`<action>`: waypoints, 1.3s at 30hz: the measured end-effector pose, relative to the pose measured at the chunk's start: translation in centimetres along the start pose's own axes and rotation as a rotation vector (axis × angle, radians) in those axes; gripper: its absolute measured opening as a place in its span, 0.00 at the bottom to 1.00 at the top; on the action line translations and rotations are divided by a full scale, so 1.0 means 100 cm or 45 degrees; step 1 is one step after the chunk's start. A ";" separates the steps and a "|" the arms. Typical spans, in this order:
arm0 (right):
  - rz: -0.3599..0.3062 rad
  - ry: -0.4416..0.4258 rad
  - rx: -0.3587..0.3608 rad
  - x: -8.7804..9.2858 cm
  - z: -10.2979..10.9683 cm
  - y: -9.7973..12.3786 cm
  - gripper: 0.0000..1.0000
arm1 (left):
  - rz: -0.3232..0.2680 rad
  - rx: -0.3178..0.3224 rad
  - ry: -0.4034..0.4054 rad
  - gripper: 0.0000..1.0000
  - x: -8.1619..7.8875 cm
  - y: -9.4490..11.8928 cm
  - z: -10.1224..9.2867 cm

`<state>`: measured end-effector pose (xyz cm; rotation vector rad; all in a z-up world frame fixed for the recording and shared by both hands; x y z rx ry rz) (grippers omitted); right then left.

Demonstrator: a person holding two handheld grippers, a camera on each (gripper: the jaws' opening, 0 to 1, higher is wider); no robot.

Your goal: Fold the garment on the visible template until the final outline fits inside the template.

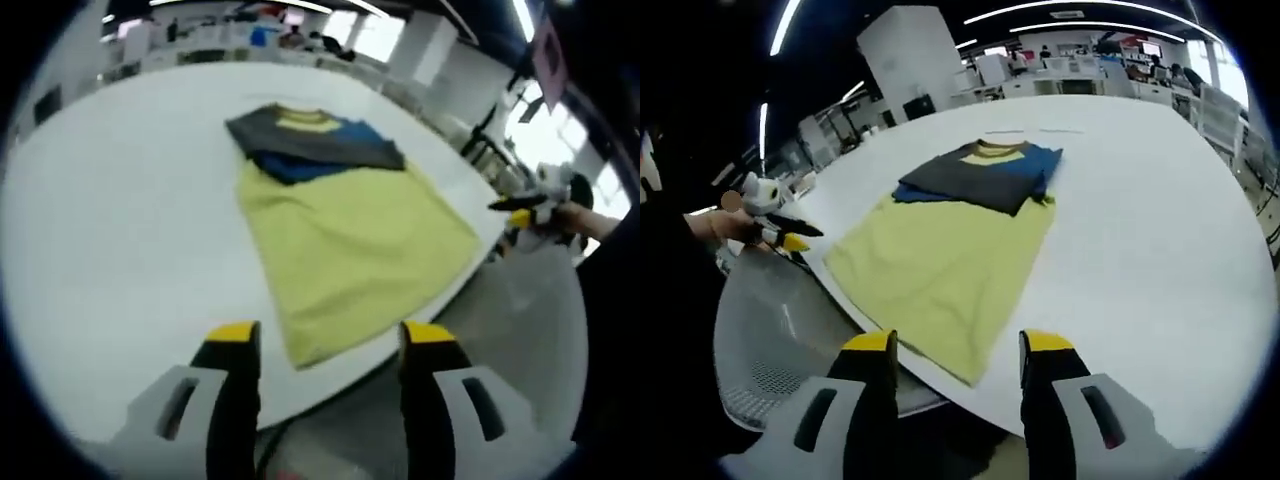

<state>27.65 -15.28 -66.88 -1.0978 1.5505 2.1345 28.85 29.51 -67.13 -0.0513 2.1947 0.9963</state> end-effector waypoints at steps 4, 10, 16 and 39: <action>0.026 -0.011 -0.001 0.005 0.001 -0.004 0.45 | 0.002 -0.006 -0.008 0.41 0.000 -0.004 0.003; 0.074 0.008 0.019 0.013 0.000 -0.011 0.40 | 0.036 0.004 0.020 0.33 0.005 -0.011 0.005; 0.139 0.002 0.024 0.022 0.001 -0.018 0.34 | 0.035 -0.008 0.053 0.29 0.007 -0.016 0.008; 0.283 -0.009 0.079 0.026 0.003 -0.035 0.16 | 0.095 -0.014 0.091 0.22 0.012 -0.026 0.012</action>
Point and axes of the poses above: the point that each gripper's makers call its tool centre point, and the gripper's own axes: y roughly backward along the fingers, z roughly to its left, x roughly out of its underside, the point moved 9 cm from there along y, roughly backward along the fingers, and after that the axes turned 14 degrees about x, right-handed, at the moved point
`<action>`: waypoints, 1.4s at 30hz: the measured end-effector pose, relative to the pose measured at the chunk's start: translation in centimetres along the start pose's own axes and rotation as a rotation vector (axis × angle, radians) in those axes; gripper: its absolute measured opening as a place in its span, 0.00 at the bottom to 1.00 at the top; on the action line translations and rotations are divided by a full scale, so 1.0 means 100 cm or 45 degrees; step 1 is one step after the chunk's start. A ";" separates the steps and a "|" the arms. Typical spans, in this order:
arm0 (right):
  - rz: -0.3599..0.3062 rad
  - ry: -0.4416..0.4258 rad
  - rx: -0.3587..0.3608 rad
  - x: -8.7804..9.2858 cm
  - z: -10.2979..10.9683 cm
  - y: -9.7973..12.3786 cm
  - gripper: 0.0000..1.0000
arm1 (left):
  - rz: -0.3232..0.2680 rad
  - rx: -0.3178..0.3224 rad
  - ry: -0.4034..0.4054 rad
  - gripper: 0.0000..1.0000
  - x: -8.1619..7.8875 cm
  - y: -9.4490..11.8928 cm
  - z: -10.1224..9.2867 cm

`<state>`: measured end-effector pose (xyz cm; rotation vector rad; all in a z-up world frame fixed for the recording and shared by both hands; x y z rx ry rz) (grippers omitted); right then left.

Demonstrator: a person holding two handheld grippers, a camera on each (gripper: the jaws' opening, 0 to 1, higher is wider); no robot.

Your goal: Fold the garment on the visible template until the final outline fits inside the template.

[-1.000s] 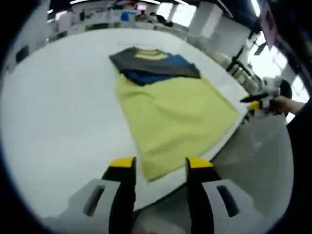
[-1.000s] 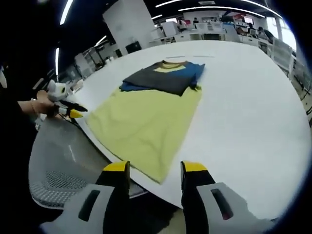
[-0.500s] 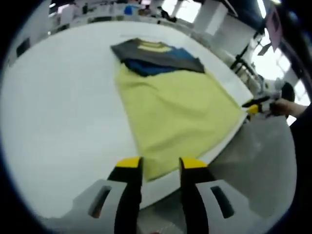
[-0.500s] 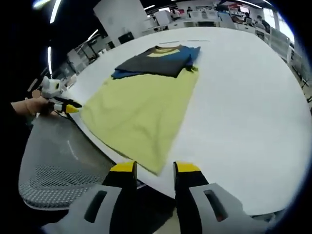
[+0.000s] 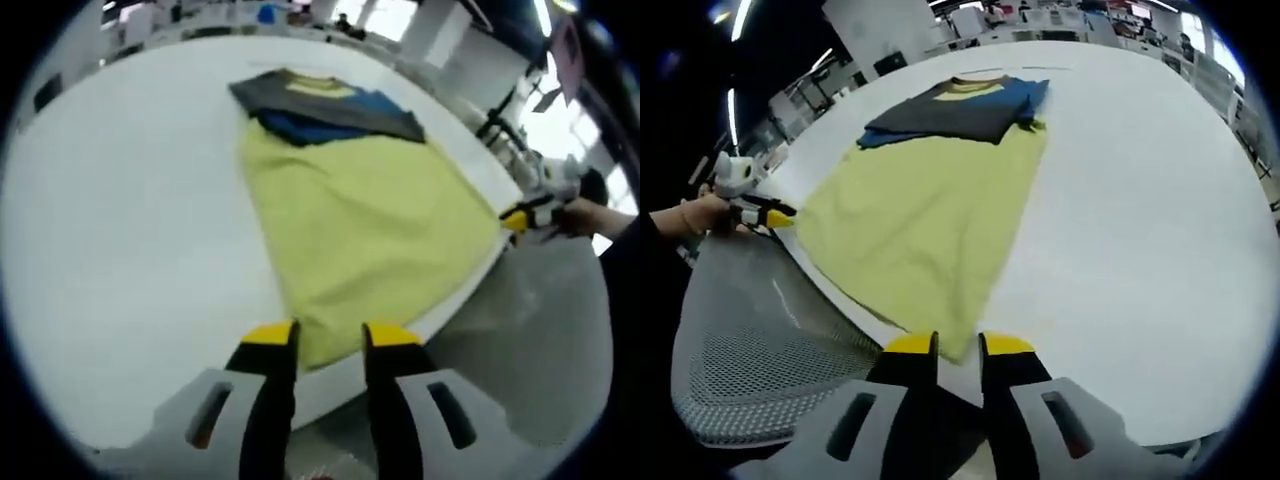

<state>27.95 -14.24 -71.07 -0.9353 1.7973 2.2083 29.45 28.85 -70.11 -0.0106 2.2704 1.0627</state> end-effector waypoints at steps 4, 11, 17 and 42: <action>0.014 0.037 0.011 -0.001 0.001 -0.001 0.14 | 0.003 -0.006 0.000 0.19 -0.001 -0.001 0.001; 0.027 0.075 0.022 -0.003 0.002 -0.002 0.12 | 0.015 -0.026 -0.010 0.17 -0.002 0.000 0.002; 0.039 0.091 0.040 -0.002 0.001 -0.003 0.11 | 0.022 -0.068 -0.014 0.19 -0.001 0.004 0.004; 0.065 0.072 0.064 -0.004 0.002 -0.003 0.04 | 0.029 -0.077 0.086 0.01 -0.002 0.001 0.007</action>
Point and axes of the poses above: the point that each gripper's makers call its tool centre point, and the gripper's own axes: y roughly backward along the fingers, z roughly to its left, x roughly out of its underside, the point moved 9 cm from there along y, roughly backward along the fingers, and after that the axes turned 14 degrees about x, right-handed, at the moved point
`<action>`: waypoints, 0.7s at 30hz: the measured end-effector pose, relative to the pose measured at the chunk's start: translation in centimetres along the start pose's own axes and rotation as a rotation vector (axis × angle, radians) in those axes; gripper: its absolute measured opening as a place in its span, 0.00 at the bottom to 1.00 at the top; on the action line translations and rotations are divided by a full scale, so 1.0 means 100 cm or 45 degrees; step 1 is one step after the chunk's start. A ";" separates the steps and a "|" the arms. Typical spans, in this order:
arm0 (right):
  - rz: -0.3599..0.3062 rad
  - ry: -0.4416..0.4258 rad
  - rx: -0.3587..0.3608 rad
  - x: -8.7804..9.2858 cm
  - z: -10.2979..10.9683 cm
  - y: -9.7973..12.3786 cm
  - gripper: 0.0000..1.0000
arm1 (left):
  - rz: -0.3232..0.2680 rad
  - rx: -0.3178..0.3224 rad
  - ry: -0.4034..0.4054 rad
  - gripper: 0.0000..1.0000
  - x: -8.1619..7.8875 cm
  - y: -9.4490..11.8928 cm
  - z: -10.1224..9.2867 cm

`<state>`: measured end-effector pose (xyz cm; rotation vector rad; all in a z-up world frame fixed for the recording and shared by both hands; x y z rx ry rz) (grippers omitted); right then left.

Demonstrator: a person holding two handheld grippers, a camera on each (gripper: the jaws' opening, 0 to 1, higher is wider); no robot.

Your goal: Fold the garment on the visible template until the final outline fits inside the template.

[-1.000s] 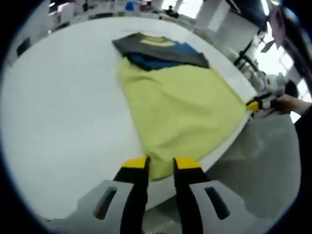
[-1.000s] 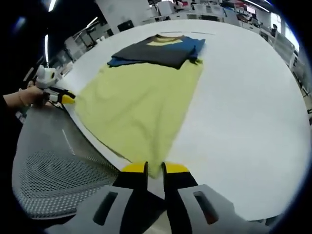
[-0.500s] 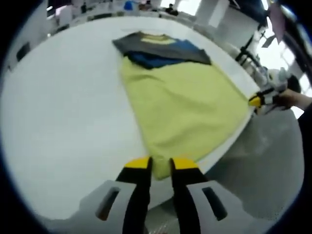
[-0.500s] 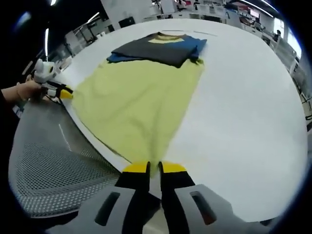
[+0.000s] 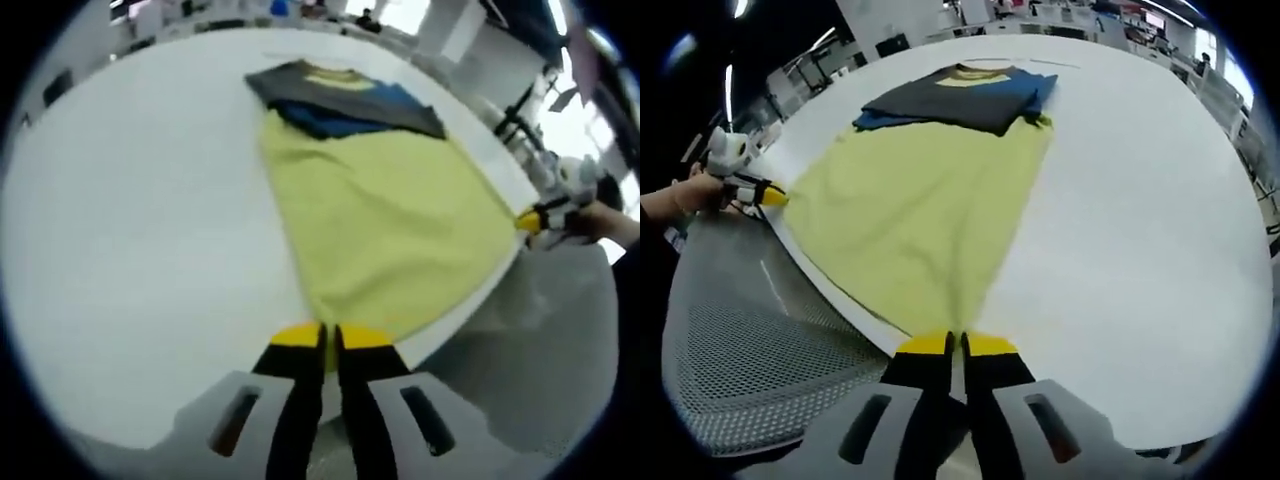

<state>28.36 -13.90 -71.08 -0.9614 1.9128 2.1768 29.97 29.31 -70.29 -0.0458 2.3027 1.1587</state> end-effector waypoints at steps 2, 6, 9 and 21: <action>-0.002 -0.008 0.001 0.000 0.000 0.001 0.03 | 0.003 0.003 0.017 0.00 0.000 0.001 -0.001; -0.009 -0.011 0.009 0.001 0.001 0.003 0.03 | -0.008 0.012 0.065 0.00 -0.001 0.006 -0.002; -0.014 -0.002 0.011 0.001 0.001 0.005 0.03 | -0.004 0.021 0.072 0.00 -0.001 0.010 -0.003; -0.049 -0.072 -0.024 0.002 0.000 0.027 0.02 | 0.044 0.048 0.004 0.00 0.001 0.027 -0.015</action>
Point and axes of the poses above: the point that each gripper's makers call its tool centre point, and the gripper's own axes: y roughly backward along the fingers, z roughly to its left, x roughly out of its underside, the point moved 9 cm from there along y, roughly backward along the fingers, and after that the axes turned 14 degrees about x, right-handed, at the moved point
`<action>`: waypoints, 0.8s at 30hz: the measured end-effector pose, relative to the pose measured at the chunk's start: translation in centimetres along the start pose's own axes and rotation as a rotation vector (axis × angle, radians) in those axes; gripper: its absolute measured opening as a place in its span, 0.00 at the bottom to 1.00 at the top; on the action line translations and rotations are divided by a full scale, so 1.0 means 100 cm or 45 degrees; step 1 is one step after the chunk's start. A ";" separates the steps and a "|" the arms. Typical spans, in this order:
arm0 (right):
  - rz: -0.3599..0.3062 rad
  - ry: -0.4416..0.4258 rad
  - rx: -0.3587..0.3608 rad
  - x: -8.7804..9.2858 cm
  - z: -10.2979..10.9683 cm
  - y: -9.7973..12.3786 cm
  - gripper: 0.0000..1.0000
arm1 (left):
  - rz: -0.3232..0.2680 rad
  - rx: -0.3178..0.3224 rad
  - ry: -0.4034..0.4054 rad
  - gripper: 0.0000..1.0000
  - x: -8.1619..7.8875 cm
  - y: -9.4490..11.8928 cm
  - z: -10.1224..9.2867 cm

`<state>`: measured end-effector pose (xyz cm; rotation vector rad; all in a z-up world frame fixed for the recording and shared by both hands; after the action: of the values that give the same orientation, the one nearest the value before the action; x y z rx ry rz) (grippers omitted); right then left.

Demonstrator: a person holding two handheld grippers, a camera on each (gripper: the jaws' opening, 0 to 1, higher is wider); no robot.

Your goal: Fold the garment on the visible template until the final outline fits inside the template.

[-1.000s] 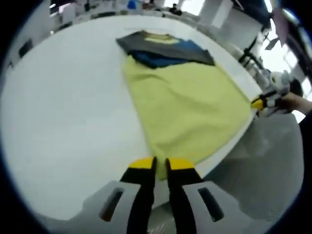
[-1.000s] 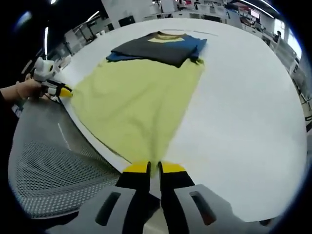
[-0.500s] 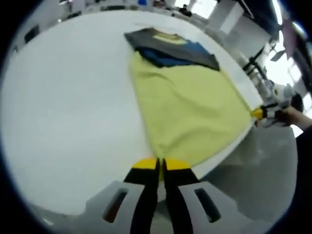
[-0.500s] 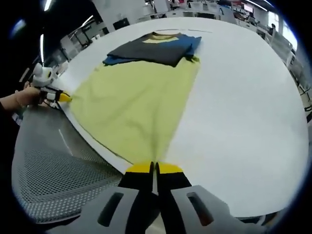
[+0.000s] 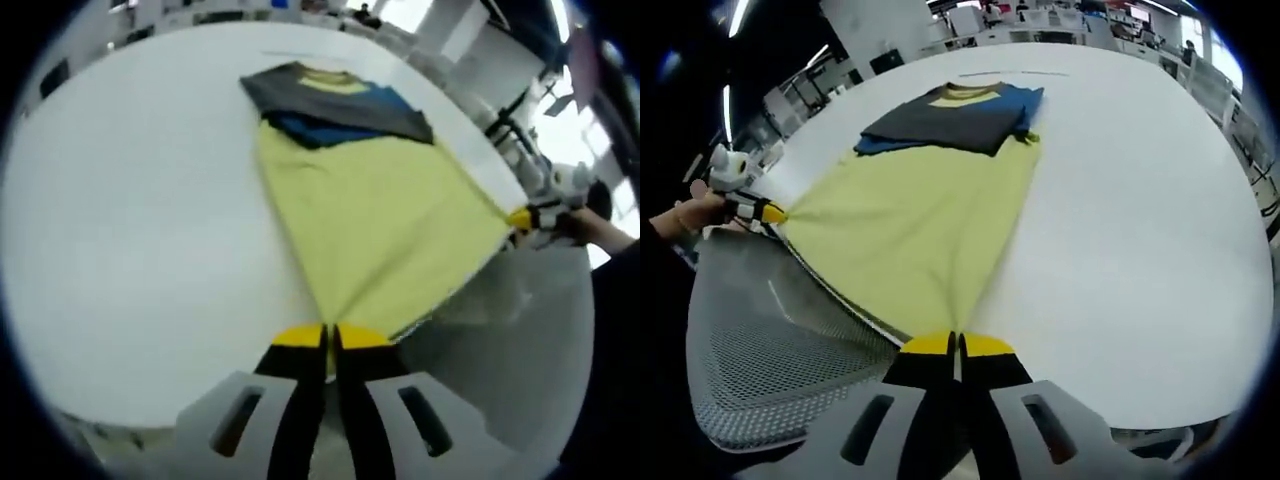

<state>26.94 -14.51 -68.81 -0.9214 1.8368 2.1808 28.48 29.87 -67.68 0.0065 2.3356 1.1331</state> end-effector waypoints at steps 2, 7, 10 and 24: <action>0.001 0.002 -0.004 0.001 0.001 0.002 0.02 | 0.003 0.003 0.001 0.00 0.003 0.001 -0.001; 0.006 0.017 -0.027 0.002 0.004 0.010 0.02 | 0.022 0.013 -0.008 0.00 0.006 0.008 -0.007; 0.002 0.024 -0.037 0.002 0.004 0.014 0.02 | 0.025 0.020 -0.018 0.00 0.006 0.013 -0.009; -0.007 0.049 -0.078 -0.003 0.008 0.033 0.02 | 0.051 0.064 -0.037 0.00 0.007 0.028 -0.023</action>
<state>25.30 -14.51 -65.80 -0.9861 1.7913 2.2429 26.21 30.19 -64.83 0.0876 2.3469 1.0858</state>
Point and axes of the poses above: the point that each gripper's makers call its tool centre point, and the gripper's own axes: y roughly backward along the fingers, z roughly to its left, x roughly out of its underside, the point moved 9 cm from there along y, roughly backward along the fingers, and after that the axes turned 14 degrees about x, right-handed, at the moved point
